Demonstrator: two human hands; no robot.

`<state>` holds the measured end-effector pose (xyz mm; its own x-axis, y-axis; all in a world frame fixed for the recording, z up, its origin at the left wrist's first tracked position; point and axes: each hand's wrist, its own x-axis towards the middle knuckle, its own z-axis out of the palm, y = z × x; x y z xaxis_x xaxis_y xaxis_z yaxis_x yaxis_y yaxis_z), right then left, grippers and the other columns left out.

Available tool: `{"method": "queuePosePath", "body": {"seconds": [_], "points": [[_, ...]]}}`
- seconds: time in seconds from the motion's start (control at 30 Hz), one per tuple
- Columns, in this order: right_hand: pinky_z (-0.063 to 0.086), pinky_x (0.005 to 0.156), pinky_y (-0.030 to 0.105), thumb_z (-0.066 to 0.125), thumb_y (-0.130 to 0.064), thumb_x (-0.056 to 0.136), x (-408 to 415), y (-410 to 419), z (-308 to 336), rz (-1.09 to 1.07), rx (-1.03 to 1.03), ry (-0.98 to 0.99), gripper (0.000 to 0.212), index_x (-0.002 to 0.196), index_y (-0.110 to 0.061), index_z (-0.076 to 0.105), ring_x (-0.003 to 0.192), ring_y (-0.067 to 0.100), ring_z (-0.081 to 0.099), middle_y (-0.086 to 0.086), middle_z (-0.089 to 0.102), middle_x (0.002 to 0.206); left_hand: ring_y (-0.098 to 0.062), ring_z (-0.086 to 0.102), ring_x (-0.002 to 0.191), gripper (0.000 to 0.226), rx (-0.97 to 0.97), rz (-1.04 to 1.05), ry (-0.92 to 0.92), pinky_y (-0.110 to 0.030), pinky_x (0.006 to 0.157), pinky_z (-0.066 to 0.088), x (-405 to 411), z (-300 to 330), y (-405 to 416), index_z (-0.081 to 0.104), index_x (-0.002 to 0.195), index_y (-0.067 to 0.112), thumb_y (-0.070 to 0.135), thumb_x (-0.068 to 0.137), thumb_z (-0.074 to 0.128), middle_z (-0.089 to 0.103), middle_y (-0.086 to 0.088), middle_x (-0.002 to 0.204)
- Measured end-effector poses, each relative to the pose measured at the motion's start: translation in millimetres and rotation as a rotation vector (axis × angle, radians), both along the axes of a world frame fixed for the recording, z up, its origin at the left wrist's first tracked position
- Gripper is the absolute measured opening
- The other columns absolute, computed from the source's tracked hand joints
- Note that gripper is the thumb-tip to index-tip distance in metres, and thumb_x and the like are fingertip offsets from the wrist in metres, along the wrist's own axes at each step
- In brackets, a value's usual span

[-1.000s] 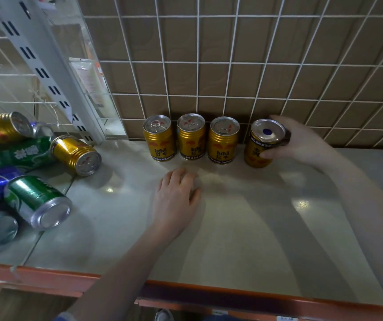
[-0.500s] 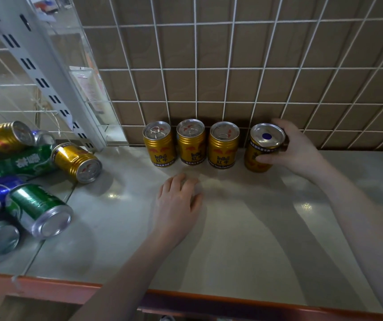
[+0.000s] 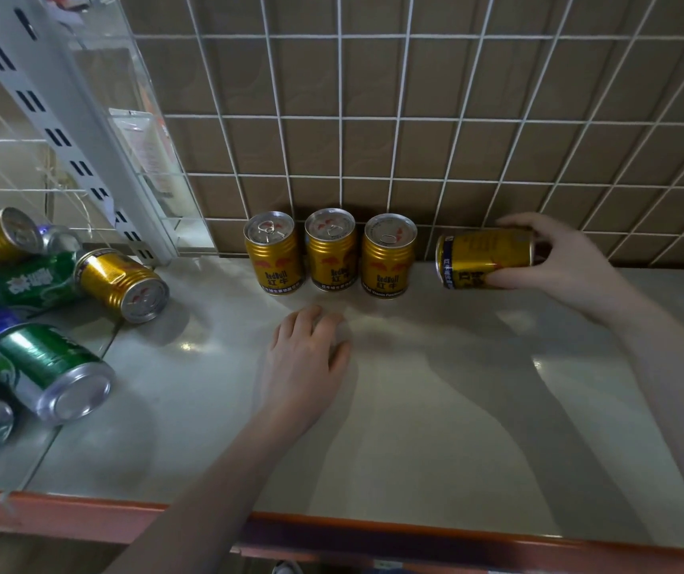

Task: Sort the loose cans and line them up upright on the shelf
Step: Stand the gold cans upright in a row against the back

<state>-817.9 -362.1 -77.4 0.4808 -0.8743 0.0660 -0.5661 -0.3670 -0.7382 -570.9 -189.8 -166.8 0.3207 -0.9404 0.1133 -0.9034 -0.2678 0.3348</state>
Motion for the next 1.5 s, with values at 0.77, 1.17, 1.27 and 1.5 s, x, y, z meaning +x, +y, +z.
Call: {"method": "queuePosePath", "body": {"seconds": [0.77, 1.17, 1.27, 1.5], "points": [[0.04, 0.098, 0.038, 0.084, -0.035, 0.064, 65.7, -17.1, 9.2, 0.094, -0.262, 0.338, 0.079, 0.133, -0.017, 0.051, 0.121, 0.027, 0.047, 0.008, 0.052, 0.133, -0.023, 0.037, 0.127, 0.037, -0.004, 0.001, -0.029, -0.035, 0.101, 0.034, -0.8, -0.3, 0.7, 0.051, 0.128, 0.027, 0.038, 0.094, 0.044, 0.045, 0.001, 0.137], [0.035, 0.102, 0.031, 0.078, -0.039, 0.071, 60.9, -17.1, -3.8, 0.085, -0.163, 0.195, 0.08, 0.14, -0.021, 0.043, 0.125, 0.024, 0.043, 0.008, 0.045, 0.139, -0.024, 0.038, 0.127, 0.037, -0.009, 0.001, -0.031, -0.037, 0.102, 0.035, 0.0, -1.4, -0.8, 0.051, 0.129, 0.028, 0.038, 0.094, 0.045, 0.046, 0.0, 0.137], [0.035, 0.099, 0.03, 0.075, -0.041, 0.074, 59.3, -12.6, -9.4, 0.026, -0.155, 0.131, 0.073, 0.138, -0.021, 0.045, 0.123, 0.024, 0.045, 0.008, 0.048, 0.135, -0.023, 0.038, 0.128, 0.038, -0.007, 0.002, -0.032, -0.037, 0.102, 0.035, -0.6, -0.2, -1.2, 0.051, 0.13, 0.027, 0.038, 0.094, 0.045, 0.047, 0.0, 0.137], [0.04, 0.088, 0.031, 0.077, -0.042, 0.071, 59.4, -10.3, -4.5, -0.018, -0.211, 0.183, 0.066, 0.129, -0.017, 0.056, 0.111, 0.027, 0.052, 0.01, 0.057, 0.121, -0.023, 0.037, 0.128, 0.04, 0.001, 0.008, -0.025, -0.037, 0.102, 0.035, -3.2, 2.9, -0.2, 0.049, 0.132, 0.027, 0.037, 0.094, 0.045, 0.046, 0.0, 0.137]]}}
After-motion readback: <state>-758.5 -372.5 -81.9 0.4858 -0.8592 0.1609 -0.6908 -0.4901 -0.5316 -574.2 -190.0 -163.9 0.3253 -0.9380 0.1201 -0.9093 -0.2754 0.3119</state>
